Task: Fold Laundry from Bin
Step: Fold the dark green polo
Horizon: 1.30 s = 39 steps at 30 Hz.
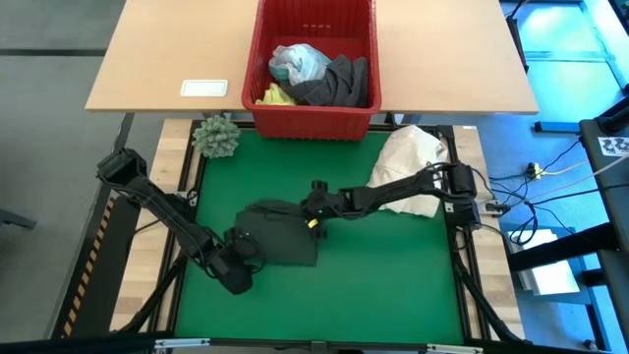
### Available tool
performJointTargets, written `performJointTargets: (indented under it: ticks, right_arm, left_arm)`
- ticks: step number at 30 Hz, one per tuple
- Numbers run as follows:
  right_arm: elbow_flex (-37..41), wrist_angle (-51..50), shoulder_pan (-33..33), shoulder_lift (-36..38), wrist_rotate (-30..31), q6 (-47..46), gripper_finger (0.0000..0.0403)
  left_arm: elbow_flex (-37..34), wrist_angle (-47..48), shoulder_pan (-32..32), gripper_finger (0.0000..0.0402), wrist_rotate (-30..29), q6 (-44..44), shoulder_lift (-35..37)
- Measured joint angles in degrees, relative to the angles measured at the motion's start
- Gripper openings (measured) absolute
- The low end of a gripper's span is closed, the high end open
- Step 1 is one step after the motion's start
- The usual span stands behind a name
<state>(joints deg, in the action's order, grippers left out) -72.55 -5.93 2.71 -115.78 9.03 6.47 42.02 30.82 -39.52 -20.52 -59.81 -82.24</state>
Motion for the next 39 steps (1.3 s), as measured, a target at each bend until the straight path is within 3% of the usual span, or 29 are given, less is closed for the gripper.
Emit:
performJointTargets:
  ticks: [5, 9, 15, 19, 21, 26, 30, 32, 35, 39]
  right_arm:
    - [0.02, -8.07, 1.24, -0.05, -0.39, -0.63, 0.0002]
    - [0.04, -10.86, 3.95, -0.09, -1.85, -1.69, 0.0001]
    - [-1.44, -11.74, 9.46, -0.02, -3.87, 2.44, 0.0001]
    - [-5.7, -18.87, 11.59, 2.18, 8.94, 9.24, 0.0001]
    - [-8.1, -19.79, 10.02, 2.97, 10.44, 10.49, 0.0001]
    - [-9.94, -14.9, 4.69, 2.43, 6.68, 10.7, 0.0001]
    - [-9.12, -11.26, 0.68, 0.46, 2.71, 10.34, 0.0]
    - [-9.07, -10.49, -0.66, -1.03, -0.95, 10.03, 0.0]
    - [-9.14, -8.32, -1.1, -3.64, -1.77, 9.96, 0.0]
    - [-9.1, -9.61, -0.55, -6.89, -3.46, 9.87, 0.0]
  left_arm:
    - [-0.02, 10.82, 0.5, 0.0188, 1.68, -4.61, 0.07]
    - [-0.02, 12.42, 0.63, 0.0188, 1.86, -4.1, 0.07]
    - [0.19, 14.75, 0.63, 0.0188, 4.98, 5.92, 0.14]
    - [4.89, 22.93, 0.89, 0.0188, 10.53, 9.35, 0.21]
    - [7.94, 27.76, 0.65, 0.0188, 12.63, 7.73, 0.28]
    - [10.69, 31.52, -1.27, 0.0188, 10.27, 3.32, 0.33]
    - [6.26, 31.26, -0.31, 0.0188, 5.24, 2.46, 0.31]
    - [3.02, 30.03, 1.32, 0.0188, 6.57, 2.5, 0.28]
    - [-1.2, 29.92, 3.24, 0.0188, 9.72, 2.97, 0.2]
    - [-4.78, 30.51, 5.89, 0.0188, 7.99, 4.66, 0.23]
